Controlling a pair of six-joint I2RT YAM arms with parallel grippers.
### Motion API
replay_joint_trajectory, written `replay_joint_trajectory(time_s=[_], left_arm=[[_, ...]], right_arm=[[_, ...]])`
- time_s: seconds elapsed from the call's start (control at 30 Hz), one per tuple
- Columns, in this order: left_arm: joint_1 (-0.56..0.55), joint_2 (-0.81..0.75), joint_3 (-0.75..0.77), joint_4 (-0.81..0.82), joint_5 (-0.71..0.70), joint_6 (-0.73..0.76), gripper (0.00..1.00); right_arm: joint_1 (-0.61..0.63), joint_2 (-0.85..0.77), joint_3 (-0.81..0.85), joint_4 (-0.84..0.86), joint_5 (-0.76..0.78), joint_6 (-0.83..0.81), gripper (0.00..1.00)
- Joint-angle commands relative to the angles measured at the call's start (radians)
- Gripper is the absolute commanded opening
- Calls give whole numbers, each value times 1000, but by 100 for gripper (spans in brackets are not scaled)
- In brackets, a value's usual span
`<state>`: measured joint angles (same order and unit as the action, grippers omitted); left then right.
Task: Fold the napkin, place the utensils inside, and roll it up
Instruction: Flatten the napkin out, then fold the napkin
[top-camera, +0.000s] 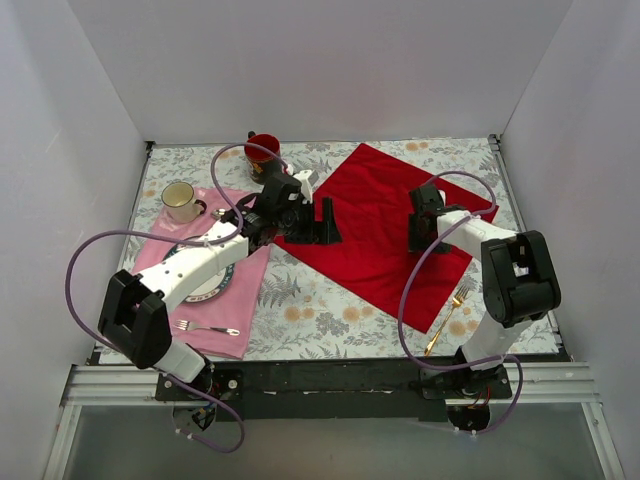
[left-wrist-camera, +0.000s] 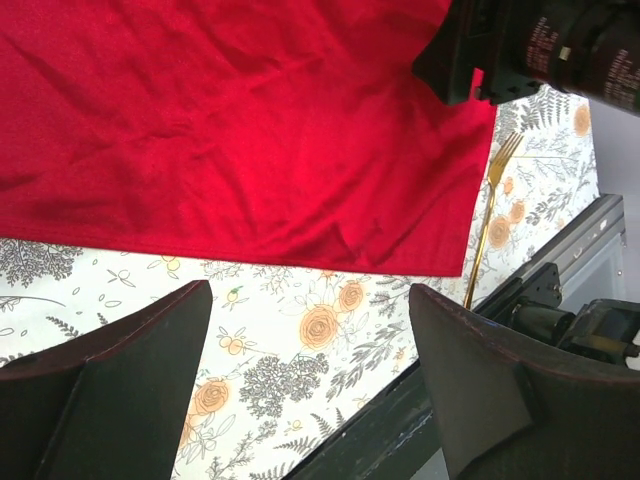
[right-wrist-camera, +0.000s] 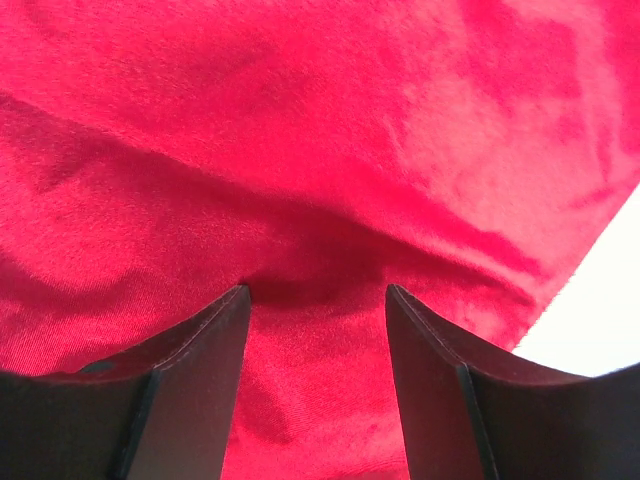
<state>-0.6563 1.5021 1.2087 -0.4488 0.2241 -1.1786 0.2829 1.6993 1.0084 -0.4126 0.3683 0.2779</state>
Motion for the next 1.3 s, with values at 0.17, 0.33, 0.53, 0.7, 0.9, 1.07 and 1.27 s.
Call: replay_joint_trajectory(time_s=[0.17,0.33,0.53,0.7,0.9,1.07,1.27], left_arm=[[6,-123,5,-31,-104,-10,81],[7,-212,14,-54,-395,-76,90],[9,-316,45,-146,-635,-115,94],[9,-482,-18,-139,-749,-136,96],[9,-617,-29,-125,-836,-107,96],[9,-664,-38,-97,-844,-64,96],[9,-666,-52,-94,-818,-58,96]], right_arm=[[149,-22,150,-155,244,-11,64],[401,34,311,-140,140,33,67],[570,297,591,-35,-22,73,63],[639,474,808,-13,-26,76,51],[661,571,884,64,-84,78,40],[676,635,940,57,-77,60,41],[690,663,966,93,-65,20,45]])
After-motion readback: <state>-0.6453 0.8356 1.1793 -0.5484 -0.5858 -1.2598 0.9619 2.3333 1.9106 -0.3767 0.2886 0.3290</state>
